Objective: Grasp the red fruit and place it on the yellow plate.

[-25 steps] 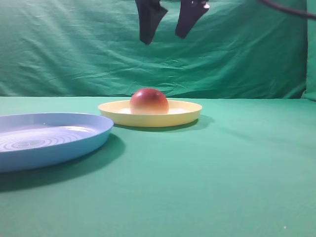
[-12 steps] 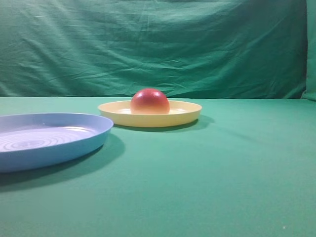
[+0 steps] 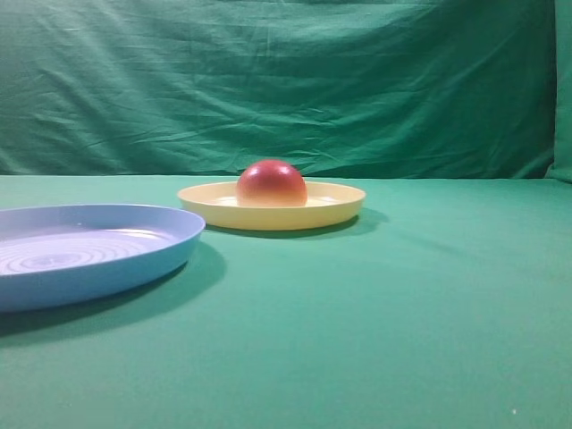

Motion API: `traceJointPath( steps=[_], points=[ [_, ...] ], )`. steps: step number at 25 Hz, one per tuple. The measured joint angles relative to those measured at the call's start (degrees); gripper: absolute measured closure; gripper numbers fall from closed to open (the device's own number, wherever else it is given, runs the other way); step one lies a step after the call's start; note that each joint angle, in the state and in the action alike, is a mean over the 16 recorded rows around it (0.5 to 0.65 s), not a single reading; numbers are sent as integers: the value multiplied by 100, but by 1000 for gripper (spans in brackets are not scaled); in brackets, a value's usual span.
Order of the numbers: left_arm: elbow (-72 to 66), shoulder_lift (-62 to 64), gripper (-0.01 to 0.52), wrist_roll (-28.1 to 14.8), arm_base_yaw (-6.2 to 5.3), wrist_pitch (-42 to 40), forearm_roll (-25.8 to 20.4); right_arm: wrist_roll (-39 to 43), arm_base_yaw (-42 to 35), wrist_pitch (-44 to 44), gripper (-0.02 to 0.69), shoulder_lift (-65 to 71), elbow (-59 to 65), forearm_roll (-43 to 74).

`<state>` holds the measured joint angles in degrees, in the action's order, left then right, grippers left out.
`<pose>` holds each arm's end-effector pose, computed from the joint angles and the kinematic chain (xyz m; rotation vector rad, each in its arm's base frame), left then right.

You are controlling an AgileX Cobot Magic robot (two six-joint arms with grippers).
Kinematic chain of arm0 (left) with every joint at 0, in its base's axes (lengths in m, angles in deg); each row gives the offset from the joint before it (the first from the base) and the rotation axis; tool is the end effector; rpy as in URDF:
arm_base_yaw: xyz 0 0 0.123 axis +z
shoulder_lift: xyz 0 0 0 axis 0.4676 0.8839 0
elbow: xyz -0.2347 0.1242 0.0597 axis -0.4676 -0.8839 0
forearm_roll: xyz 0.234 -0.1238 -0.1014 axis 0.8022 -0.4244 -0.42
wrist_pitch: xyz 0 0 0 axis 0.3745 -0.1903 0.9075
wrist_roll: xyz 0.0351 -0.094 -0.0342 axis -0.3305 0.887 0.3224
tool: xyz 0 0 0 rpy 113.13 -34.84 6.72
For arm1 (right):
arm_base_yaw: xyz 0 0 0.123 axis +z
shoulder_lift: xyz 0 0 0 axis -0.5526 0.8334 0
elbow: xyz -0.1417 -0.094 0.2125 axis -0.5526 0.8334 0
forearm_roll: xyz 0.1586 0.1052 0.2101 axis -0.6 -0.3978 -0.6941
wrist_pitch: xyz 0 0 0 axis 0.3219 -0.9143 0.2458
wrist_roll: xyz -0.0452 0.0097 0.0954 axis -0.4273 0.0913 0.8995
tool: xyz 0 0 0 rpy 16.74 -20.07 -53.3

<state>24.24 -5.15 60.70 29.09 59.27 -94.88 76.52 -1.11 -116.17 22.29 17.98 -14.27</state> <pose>0.1127 -0.0010 0.1716 -0.1902 1.8365 -0.1610 0.2384 0.1419 0.3451 -0.6226 2.2988 0.1834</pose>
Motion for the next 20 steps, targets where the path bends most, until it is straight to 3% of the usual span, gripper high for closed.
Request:
traceJointPath(
  steps=[9, 20],
  points=[
    [0, 0, 357, 0, 0, 0, 0, 250, 0, 456, 665, -1586, 1629, 66],
    [0, 0, 357, 0, 0, 0, 0, 1231, -73, 866, 665, -2484, 2643, 744]
  ],
)
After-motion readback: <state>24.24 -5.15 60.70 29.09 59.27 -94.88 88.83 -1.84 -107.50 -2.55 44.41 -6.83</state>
